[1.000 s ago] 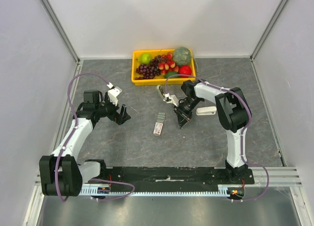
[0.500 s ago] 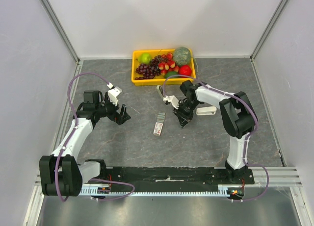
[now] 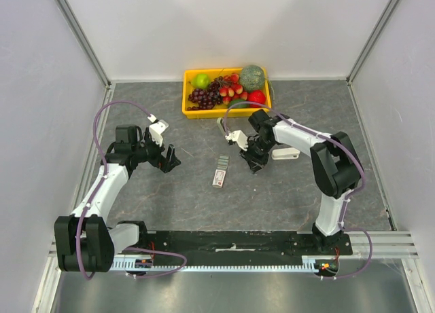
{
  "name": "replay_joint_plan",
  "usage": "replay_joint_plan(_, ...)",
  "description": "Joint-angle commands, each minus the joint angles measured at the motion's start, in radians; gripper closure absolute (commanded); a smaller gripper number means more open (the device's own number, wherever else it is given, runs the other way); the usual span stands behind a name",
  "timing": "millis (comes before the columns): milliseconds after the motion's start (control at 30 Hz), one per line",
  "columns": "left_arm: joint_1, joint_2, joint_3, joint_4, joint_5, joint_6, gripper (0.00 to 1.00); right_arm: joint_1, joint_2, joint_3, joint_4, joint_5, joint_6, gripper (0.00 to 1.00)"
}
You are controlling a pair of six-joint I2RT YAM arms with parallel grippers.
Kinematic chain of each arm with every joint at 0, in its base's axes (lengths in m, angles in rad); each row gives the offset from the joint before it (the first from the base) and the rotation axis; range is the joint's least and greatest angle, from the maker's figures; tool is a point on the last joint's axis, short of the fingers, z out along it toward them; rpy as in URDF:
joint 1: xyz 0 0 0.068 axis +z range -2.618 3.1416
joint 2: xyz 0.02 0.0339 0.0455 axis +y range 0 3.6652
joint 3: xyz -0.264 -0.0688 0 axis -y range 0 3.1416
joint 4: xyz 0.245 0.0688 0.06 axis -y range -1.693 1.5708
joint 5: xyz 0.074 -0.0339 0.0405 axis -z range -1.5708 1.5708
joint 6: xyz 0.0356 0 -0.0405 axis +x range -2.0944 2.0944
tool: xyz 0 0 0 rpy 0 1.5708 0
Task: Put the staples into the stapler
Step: Place the staple at the center of the board.
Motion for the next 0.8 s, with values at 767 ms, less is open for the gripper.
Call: replay_joint_plan(767,0.01,-0.024,0.015,0.006,0.029,-0.002,0.01,0.046,-0.081,-0.106,0.144,0.183,-0.027,0.76)
